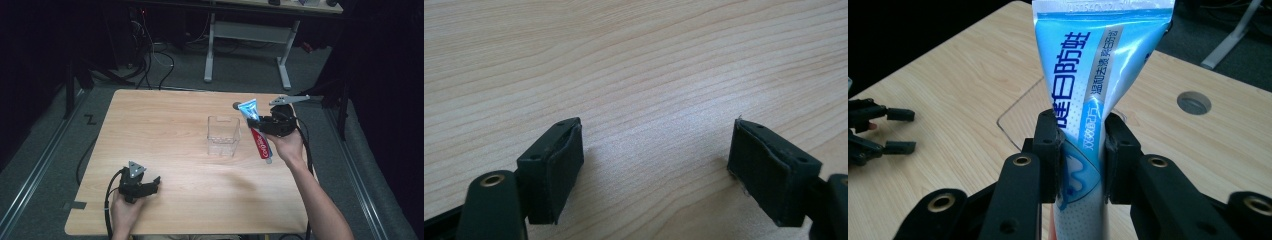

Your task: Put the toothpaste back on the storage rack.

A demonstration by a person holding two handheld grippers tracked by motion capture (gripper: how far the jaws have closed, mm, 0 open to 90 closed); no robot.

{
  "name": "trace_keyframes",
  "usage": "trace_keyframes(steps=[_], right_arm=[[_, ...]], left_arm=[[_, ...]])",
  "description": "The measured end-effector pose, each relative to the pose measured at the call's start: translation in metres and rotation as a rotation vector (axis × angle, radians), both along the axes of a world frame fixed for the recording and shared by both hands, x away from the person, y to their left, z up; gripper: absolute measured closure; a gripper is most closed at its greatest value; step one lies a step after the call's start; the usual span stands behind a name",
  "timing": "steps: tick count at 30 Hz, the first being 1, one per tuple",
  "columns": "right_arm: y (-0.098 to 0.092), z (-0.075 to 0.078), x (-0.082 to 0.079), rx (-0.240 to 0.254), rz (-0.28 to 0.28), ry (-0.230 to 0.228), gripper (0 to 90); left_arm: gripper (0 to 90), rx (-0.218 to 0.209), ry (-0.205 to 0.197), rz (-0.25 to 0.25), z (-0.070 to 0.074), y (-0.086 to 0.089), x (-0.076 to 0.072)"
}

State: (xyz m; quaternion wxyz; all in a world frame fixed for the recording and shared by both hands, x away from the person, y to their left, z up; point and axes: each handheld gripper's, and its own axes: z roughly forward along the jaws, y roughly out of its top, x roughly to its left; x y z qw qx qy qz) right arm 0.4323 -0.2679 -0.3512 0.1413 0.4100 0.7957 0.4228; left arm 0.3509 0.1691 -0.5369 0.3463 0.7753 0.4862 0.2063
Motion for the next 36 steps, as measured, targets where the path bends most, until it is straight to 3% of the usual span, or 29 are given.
trace_keyframes(steps=[21,36], right_arm=[[0.028,0.017,0.011,0.039,0.045,-0.069,72.7],[0.041,0.024,0.022,0.067,0.04,-0.107,72.6]], left_arm=[[22.4,0.0,0.0,0.0,0.0,0.0,0.0],[22.4,0.001,0.0,-0.001,0.0,0.0,0.0]])
